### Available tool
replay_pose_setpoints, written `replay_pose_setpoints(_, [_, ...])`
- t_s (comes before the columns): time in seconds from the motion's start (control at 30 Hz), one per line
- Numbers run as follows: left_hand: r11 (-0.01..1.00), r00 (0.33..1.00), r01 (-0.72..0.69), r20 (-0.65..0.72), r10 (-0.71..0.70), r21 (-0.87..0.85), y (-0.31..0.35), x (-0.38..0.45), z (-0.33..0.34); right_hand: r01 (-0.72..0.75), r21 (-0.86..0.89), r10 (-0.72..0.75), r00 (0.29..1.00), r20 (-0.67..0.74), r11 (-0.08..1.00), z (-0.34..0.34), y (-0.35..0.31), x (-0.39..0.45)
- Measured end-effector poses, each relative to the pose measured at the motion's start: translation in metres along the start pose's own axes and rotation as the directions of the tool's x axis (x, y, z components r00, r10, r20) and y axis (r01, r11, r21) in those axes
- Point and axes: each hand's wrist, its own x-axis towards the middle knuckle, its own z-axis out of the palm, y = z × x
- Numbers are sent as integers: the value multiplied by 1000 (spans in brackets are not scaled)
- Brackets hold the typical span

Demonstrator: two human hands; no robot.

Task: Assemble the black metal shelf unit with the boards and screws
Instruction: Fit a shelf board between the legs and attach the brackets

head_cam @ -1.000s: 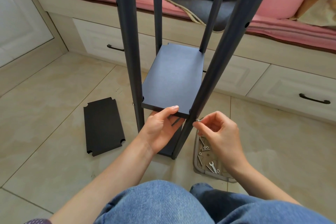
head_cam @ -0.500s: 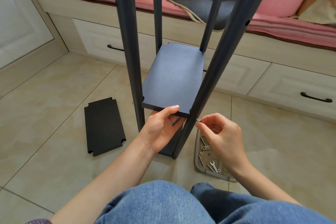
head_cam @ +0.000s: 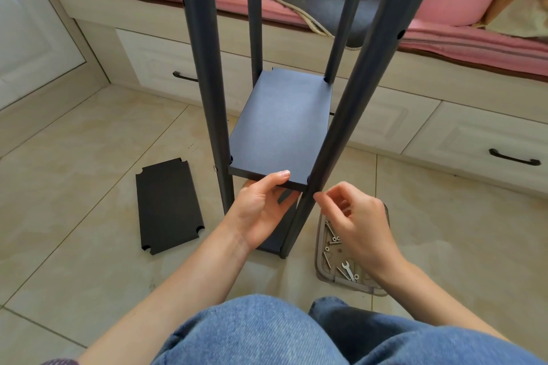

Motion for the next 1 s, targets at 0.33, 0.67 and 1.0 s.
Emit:
replay_pose_setpoints(0.33, [1000,1000,5,-24,-5,13,2,-2,1,-95,65,88,991,99,993,-2,-1,5])
replay_pose_setpoints(0.67, [998,998,60,-13,-60,-6,8,-4,2,-242,332,-4,803,596,912,-33,7,58])
replay_pose_setpoints(1.0, [767,965,179,-261,-16,616,17,-29,0,-215,313,-10,810,586,925,-31,18,72])
